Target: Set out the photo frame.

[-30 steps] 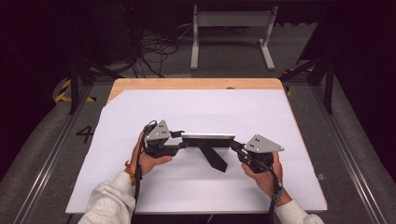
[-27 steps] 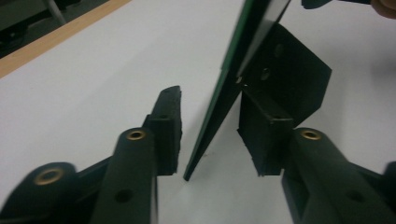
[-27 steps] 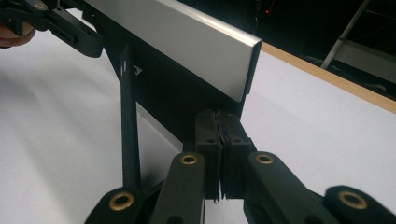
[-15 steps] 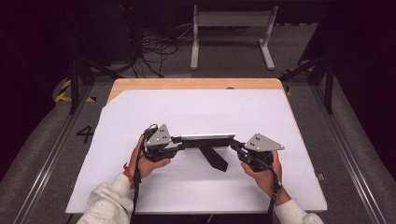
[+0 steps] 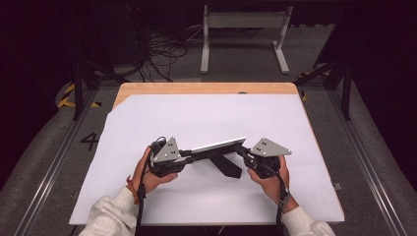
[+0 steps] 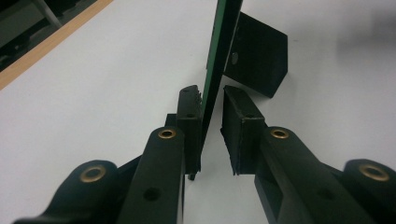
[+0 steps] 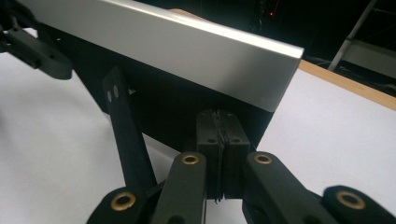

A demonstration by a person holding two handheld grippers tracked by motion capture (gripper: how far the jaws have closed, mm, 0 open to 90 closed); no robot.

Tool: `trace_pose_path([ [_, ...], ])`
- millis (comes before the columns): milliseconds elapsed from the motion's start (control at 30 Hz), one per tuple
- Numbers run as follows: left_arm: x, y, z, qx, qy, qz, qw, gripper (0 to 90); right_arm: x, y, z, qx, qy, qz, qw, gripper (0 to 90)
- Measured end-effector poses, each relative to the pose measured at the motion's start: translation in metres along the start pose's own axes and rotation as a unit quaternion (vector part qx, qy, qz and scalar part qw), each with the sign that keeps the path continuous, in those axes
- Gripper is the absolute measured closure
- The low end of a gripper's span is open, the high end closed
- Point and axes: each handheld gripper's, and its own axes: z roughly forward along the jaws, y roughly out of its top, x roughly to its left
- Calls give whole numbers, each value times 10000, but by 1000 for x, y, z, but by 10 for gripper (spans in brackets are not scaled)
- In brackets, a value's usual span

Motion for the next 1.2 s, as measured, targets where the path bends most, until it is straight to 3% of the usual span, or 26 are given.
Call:
trace_pose_path([
  [433, -13, 4, -1, -36, -59, 161, 9998, 778, 5, 6, 6, -55, 232, 105, 9997, 890],
  [933, -29, 11, -3, -192, -206, 131, 9995, 764, 9, 14, 16, -52, 279, 35, 9996, 888],
  [1200, -34, 15, 1, -173, -117, 137, 9997, 732, 9, 16, 24, -83, 235, 46, 9997, 892],
])
